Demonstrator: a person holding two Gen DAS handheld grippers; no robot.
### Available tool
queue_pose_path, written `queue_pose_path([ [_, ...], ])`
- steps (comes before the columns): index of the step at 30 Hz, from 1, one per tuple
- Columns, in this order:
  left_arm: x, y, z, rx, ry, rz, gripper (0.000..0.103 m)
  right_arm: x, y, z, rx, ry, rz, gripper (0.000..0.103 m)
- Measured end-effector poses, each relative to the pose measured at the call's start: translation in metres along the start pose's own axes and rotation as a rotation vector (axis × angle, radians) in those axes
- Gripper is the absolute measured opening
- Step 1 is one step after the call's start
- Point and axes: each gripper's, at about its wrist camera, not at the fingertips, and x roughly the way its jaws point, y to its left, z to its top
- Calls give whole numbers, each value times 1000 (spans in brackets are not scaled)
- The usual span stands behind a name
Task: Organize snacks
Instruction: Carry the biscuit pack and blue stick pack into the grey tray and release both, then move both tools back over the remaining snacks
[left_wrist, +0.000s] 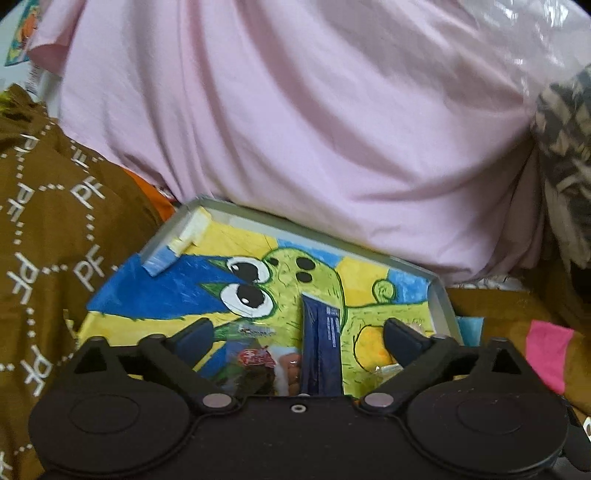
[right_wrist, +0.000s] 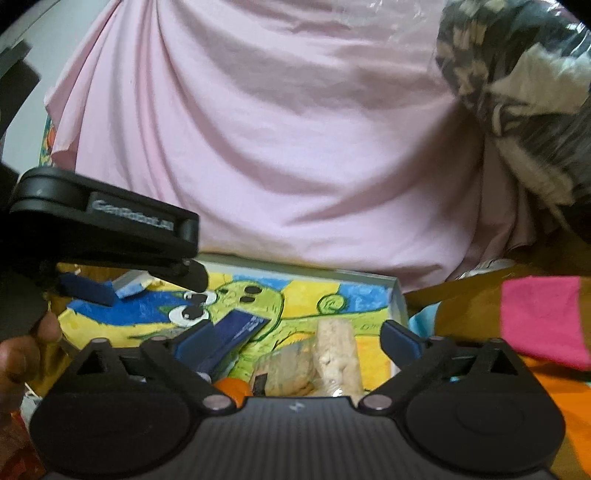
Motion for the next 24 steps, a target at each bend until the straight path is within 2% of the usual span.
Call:
queue_pose_path([
  [13,-82,18,-9,7,-79,28,102,-73,5,23,8,-57,-16,103],
  [24,-148,46,-27,22,-81,62,102,-130,23,21,15,-59,-13,103],
])
